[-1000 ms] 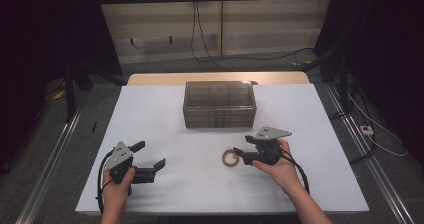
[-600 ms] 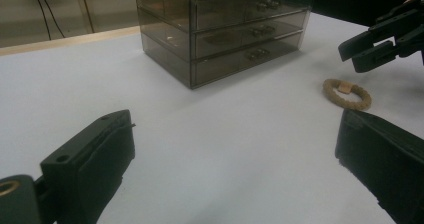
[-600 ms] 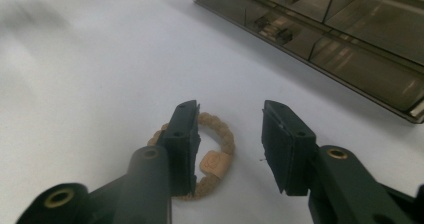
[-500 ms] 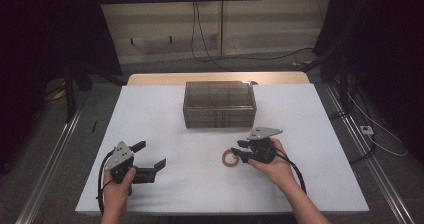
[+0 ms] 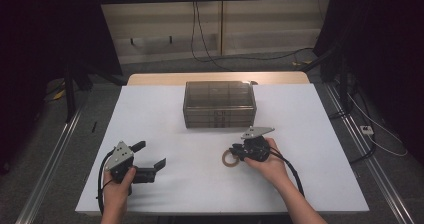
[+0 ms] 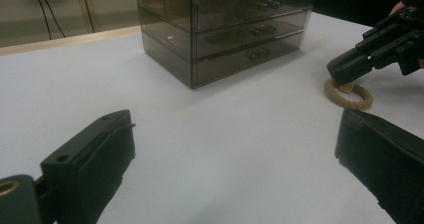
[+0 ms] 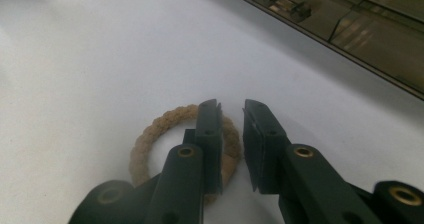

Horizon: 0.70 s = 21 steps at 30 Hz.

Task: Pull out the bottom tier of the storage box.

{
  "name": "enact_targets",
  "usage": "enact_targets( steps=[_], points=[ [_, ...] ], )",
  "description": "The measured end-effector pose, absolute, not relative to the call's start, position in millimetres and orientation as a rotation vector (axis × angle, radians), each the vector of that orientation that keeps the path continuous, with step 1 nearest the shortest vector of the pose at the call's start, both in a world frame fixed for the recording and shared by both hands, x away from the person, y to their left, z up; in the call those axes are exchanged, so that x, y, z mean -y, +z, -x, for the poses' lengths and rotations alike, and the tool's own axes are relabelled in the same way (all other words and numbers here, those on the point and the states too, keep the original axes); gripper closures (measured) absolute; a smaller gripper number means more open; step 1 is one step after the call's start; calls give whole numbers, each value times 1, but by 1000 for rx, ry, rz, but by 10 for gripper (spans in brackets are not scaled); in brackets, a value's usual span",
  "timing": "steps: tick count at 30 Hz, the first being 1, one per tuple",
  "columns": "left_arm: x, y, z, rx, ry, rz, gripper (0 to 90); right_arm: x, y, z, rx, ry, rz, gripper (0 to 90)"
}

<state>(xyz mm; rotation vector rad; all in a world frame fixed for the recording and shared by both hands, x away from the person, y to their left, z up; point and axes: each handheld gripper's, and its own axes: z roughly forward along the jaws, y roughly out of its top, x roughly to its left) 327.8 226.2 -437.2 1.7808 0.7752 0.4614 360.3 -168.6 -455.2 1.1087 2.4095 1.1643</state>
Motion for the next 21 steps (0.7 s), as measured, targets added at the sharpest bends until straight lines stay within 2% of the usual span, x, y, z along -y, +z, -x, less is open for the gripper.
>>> enact_targets(
  steps=[21],
  points=[
    [-226, -438, -328, -773, 460, -1786, 27, 170, -459, -364, -2421, 1141, -1150, 847]
  ],
)
